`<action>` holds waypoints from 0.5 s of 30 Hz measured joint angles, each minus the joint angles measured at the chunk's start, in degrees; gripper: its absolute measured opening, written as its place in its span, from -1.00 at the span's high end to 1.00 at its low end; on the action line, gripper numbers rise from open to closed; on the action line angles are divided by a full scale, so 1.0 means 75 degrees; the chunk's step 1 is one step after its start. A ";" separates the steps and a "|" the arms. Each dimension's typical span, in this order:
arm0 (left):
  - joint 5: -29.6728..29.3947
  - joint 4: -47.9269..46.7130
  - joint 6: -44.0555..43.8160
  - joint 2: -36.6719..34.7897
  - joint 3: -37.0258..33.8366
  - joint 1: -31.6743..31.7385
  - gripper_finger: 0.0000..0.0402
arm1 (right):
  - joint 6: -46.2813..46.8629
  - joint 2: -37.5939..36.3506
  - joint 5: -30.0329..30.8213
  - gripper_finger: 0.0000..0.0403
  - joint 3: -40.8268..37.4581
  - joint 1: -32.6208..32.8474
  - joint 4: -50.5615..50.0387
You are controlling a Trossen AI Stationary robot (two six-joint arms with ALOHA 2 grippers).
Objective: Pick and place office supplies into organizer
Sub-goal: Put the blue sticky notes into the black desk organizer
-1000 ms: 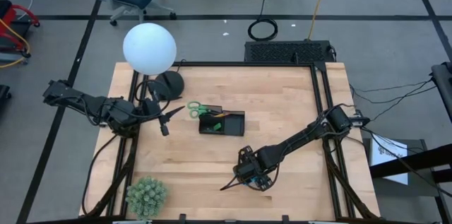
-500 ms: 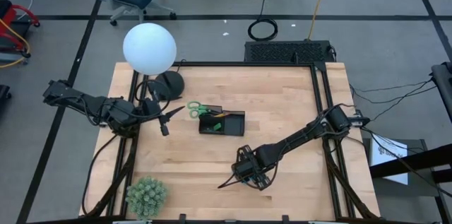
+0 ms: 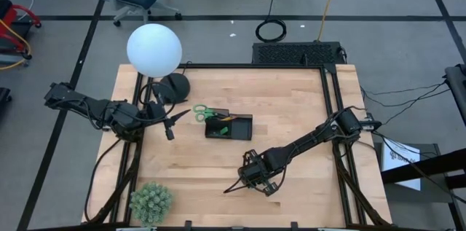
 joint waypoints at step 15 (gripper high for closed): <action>0.0003 0.0003 0.0020 0.0000 0.0000 0.0000 0.23 | 0.0147 -0.1294 0.0004 0.94 -0.0038 -0.0504 0.0001</action>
